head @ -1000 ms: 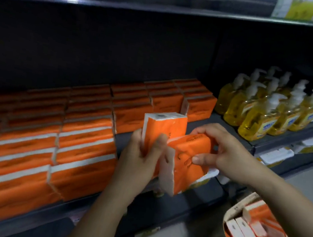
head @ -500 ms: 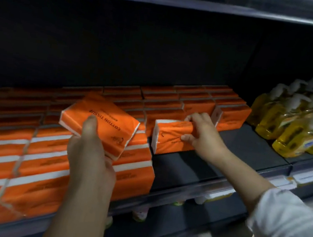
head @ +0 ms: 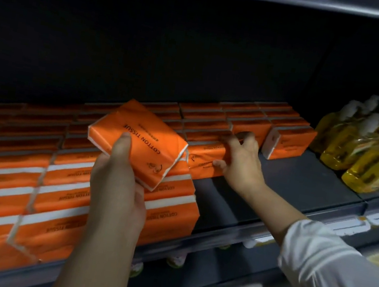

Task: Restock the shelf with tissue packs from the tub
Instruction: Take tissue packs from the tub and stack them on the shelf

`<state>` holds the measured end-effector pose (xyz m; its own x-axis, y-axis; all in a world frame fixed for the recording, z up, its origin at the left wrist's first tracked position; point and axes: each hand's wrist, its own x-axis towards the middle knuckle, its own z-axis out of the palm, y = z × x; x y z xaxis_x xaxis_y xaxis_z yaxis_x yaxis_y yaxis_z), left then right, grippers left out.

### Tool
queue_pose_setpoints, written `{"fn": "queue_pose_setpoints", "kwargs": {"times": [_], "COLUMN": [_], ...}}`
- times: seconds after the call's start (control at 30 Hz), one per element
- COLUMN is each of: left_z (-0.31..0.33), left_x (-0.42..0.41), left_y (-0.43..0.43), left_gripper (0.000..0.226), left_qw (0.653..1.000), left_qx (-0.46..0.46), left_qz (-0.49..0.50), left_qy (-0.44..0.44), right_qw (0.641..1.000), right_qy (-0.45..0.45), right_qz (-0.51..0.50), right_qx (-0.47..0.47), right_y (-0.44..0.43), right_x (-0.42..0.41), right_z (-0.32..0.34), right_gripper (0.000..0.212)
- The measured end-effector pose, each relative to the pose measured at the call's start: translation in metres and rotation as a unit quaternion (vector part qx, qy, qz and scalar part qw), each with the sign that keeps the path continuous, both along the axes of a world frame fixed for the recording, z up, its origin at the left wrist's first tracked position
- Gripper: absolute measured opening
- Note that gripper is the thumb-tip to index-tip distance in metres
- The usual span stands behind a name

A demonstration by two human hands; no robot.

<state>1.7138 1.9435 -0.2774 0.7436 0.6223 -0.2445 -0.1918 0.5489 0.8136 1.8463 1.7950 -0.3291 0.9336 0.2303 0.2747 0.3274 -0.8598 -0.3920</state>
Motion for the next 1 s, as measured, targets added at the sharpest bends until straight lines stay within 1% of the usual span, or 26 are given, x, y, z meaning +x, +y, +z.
{"fn": "queue_pose_setpoints", "kwargs": {"times": [0.07, 0.1, 0.17, 0.27, 0.33, 0.4, 0.47, 0.53, 0.57, 0.6, 0.63, 0.67, 0.7, 0.73, 0.77, 0.8, 0.83, 0.87, 0.93, 0.97, 1.0], "left_z": [0.0, 0.0, 0.001, 0.003, 0.004, 0.003, 0.004, 0.003, 0.003, 0.002, 0.001, -0.001, -0.001, 0.0, 0.001, 0.003, 0.003, 0.003, -0.002, -0.005, -0.007], "left_x": [0.002, 0.002, 0.002, 0.003, 0.004, 0.003, 0.002, 0.001, 0.0, -0.001, -0.002, -0.002, -0.001, -0.002, -0.004, -0.006, -0.008, -0.009, -0.011, -0.011, -0.01], "left_y": [-0.002, -0.005, -0.009, -0.017, -0.024, -0.031, -0.039, -0.046, -0.048, -0.049, -0.048, -0.045, -0.041, -0.036, -0.031, -0.026, -0.021, -0.018, -0.015, -0.014, -0.014], "left_gripper": [0.005, 0.006, 0.009, 0.012, 0.012, 0.014, 0.017, 0.024, 0.027, 0.028, 0.03, 0.036, 0.044, 0.055, 0.063, 0.07, 0.077, 0.083, 0.091, 0.092, 0.09], "left_qw": [1.0, 0.999, 0.998, 0.996, 0.993, 0.987, 0.982, 0.975, 0.969, 0.958, 0.945, 0.929, 0.907, 0.873, 0.827, 0.774, 0.721, 0.674, 0.6, 0.573, 0.554], "left_qx": [0.013, 0.023, 0.031, 0.052, 0.075, 0.114, 0.135, 0.142, 0.163, 0.198, 0.244, 0.301, 0.369, 0.448, 0.529, 0.599, 0.65, 0.684, 0.721, 0.733, 0.743], "left_qz": [-0.016, -0.027, -0.046, -0.076, -0.094, -0.111, -0.129, -0.164, -0.185, -0.203, -0.216, -0.216, -0.203, -0.183, -0.166, -0.163, -0.18, -0.211, -0.268, -0.285, -0.294], "left_qy": [-0.012, -0.017, -0.017, -0.014, -0.016, -0.016, -0.028, -0.038, -0.036, -0.026, -0.016, -0.004, 0.017, 0.052, 0.092, 0.128, 0.158, 0.184, 0.22, 0.229, 0.234], "right_qw": [1.0, 1.0, 0.997, 0.983, 0.971, 0.96, 0.942, 0.908, 0.886, 0.868, 0.862, 0.86, 0.867, 0.883, 0.909, 0.937, 0.96, 0.975, 0.988, 0.99, 0.991], "right_qy": [0.01, 0.01, -0.013, -0.04, -0.045, -0.046, -0.001, 0.106, 0.157, 0.185, 0.189, 0.18, 0.16, 0.13, 0.097, 0.067, 0.049, 0.045, 0.06, 0.061, 0.055], "right_qz": [-0.002, -0.002, -0.003, 0.005, 0.03, 0.063, 0.104, 0.147, 0.167, 0.181, 0.186, 0.18, 0.161, 0.132, 0.098, 0.064, 0.042, 0.035, 0.064, 0.087, 0.107], "right_qx": [0.015, 0.029, 0.072, 0.177, 0.233, 0.27, 0.318, 0.377, 0.404, 0.423, 0.433, 0.442, 0.444, 0.43, 0.393, 0.338, 0.274, 0.214, 0.125, 0.09, 0.057], "right_y": [-0.005, -0.007, -0.013, -0.021, -0.024, -0.026, -0.029, -0.034, -0.036, -0.039, -0.044, -0.049, -0.054, -0.06, -0.066, -0.071, -0.074, -0.075, -0.07, -0.065, -0.058], "right_x": [-0.003, -0.004, -0.008, -0.017, -0.026, -0.039, -0.05, -0.061, -0.064, -0.065, -0.065, -0.062, -0.058, -0.052, -0.046, -0.041, -0.038, -0.036, -0.035, -0.036, -0.035], "right_z": [0.004, 0.007, 0.015, 0.032, 0.045, 0.057, 0.065, 0.07, 0.071, 0.071, 0.07, 0.068, 0.066, 0.062, 0.057, 0.052, 0.046, 0.041, 0.031, 0.027, 0.023], "right_gripper": [0.063, 0.062, 0.053, 0.038, 0.032, 0.03, 0.031, 0.035, 0.035, 0.033, 0.03, 0.027, 0.026, 0.026, 0.027, 0.029, 0.031, 0.033, 0.037, 0.039, 0.041]}}
